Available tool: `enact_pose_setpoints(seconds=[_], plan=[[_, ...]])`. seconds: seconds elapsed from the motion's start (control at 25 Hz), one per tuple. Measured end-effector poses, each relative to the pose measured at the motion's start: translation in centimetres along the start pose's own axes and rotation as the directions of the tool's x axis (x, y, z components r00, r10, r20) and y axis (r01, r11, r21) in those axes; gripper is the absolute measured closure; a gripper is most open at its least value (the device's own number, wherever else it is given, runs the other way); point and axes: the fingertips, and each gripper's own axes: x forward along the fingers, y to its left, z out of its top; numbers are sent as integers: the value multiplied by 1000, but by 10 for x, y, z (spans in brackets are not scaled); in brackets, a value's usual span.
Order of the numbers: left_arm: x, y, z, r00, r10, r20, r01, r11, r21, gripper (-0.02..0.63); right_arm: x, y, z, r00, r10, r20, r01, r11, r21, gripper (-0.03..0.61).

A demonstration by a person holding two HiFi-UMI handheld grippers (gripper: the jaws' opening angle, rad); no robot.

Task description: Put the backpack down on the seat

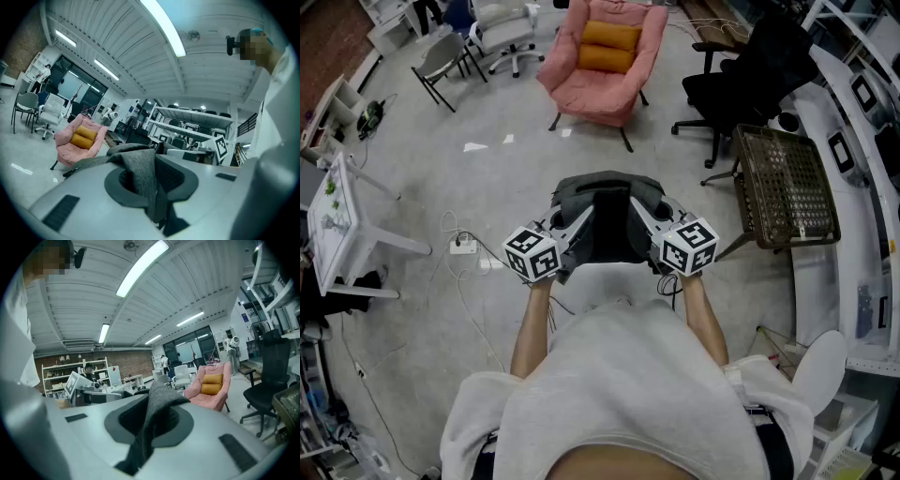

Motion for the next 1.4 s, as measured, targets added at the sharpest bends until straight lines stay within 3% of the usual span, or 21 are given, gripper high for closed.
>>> enact_pose_setpoints(seconds=[0.44, 0.8, 0.96, 1.4], plan=[[13, -5, 3, 1000, 20, 7, -20, 1000, 10, 551, -7, -12, 2, 1000, 14, 7, -14, 1000, -2, 552], [40, -10, -10, 994, 108, -14, -106, 991, 79, 552, -13, -37, -7, 1000, -28, -4, 28, 998, -50, 552], [50, -10, -16, 991, 137, 1, -137, 988, 75, 552, -17, -44, -14, 1000, -22, -22, 20, 996, -84, 552], [81, 23, -16, 989, 148, 10, -148, 988, 41, 552, 8, -83, -13, 1000, -12, -29, 11, 999, -53, 552]])
